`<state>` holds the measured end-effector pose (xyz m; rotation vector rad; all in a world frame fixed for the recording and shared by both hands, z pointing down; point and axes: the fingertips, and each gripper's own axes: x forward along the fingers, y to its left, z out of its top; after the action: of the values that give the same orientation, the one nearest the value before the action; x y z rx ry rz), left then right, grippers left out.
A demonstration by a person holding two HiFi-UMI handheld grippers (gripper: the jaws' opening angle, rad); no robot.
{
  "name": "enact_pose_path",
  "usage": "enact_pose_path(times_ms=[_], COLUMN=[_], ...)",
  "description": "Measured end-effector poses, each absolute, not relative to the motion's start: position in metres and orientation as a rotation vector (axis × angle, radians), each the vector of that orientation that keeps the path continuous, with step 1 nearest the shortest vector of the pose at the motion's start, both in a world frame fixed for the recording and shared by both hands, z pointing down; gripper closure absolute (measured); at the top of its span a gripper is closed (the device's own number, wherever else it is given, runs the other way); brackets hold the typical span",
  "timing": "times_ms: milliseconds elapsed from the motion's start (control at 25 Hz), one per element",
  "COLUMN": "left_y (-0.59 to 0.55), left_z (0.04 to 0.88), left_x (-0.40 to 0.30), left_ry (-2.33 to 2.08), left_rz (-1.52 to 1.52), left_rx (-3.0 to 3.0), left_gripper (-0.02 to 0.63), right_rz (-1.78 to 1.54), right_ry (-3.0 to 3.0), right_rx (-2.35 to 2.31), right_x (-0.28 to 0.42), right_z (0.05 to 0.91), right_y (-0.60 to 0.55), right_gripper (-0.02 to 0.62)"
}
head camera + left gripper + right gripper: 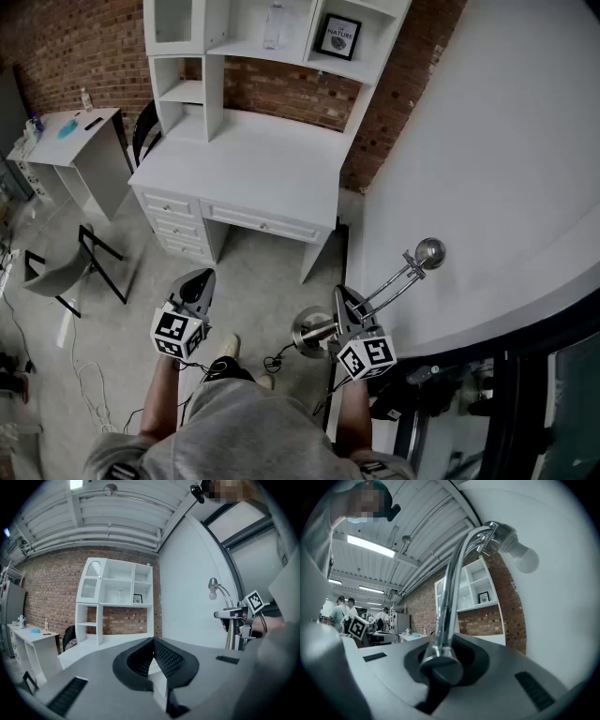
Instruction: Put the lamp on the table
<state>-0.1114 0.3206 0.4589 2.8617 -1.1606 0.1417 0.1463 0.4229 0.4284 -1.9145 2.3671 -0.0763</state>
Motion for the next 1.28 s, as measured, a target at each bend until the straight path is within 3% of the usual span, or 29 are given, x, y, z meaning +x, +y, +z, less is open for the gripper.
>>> enact_pose_path(times_ms=[760,1280], left_y=[0.327,0.262], left_z=[0.463,0.464], left_x=[-0.137,-0.168], left_ry=[-1.268,-1.404], left_rz=[0.145,0.138], left_rx=[2.812,2.745], left_gripper=[0.601,0.601], right_rz=[-0.083,-0.083], right_ry=[2.439,2.509], right_rx=[-1.803,-1.675], right_x=[0.125,0.095], right_z=[0.43,0.42], right_y=[0.414,0.33], right_gripper=[0.575,0.575])
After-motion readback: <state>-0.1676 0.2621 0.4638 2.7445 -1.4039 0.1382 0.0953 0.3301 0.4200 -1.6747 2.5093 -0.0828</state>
